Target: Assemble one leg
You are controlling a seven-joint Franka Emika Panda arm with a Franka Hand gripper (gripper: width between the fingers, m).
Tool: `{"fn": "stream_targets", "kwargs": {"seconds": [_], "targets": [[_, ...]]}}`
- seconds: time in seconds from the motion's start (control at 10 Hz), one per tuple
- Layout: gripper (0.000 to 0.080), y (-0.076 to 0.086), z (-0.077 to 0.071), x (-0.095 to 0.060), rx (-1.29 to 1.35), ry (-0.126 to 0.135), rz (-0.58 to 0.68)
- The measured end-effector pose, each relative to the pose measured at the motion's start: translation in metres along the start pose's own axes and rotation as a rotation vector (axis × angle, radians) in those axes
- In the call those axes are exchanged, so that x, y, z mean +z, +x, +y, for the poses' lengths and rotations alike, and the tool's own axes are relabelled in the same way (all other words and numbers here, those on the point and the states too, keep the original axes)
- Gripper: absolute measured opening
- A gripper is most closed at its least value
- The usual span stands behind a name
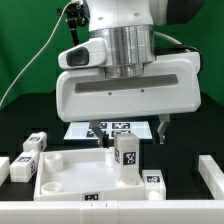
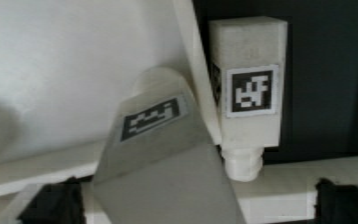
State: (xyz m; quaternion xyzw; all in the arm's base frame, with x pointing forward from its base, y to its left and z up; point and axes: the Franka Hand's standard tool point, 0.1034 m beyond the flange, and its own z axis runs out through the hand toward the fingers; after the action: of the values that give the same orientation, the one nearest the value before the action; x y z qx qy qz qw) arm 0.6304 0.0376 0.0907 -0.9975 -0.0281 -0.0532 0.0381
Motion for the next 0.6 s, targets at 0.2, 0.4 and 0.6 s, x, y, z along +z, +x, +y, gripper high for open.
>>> {"fn": "stream_targets", "kwargs": {"seconds": [0.2,0.4,0.6], "targets": [[0.0649,-0.0028,0.0039,0.0009,-0.111,0.0,-0.003],[0.0649,-0.0054,0.0039,0.0015,-0.11,0.0,-0.005],[0.0549,-0.0058,0.0074,0.0023,-0.112,-0.001,-0.006]]}}
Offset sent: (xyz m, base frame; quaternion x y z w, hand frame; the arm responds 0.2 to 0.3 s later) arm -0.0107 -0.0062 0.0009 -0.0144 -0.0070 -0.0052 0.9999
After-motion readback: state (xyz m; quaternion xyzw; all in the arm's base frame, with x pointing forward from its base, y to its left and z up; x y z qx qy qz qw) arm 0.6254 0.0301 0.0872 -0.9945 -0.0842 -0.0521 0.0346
